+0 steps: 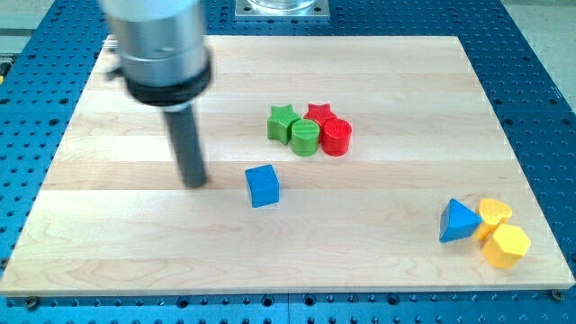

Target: Slide the cube into the left side of the triangle

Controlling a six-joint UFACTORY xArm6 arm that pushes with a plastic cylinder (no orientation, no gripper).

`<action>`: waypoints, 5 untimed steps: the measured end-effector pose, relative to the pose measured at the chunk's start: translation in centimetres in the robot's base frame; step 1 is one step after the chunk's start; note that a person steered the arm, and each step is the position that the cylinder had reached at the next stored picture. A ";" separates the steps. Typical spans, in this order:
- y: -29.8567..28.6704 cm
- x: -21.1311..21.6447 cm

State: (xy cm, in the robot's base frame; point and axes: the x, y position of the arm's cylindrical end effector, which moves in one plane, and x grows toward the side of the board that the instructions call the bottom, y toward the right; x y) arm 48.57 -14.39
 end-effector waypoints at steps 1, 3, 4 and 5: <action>-2.2 -3.5; 0.7 -0.6; 7.6 1.8; 15.1 2.1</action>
State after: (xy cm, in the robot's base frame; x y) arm 50.71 0.72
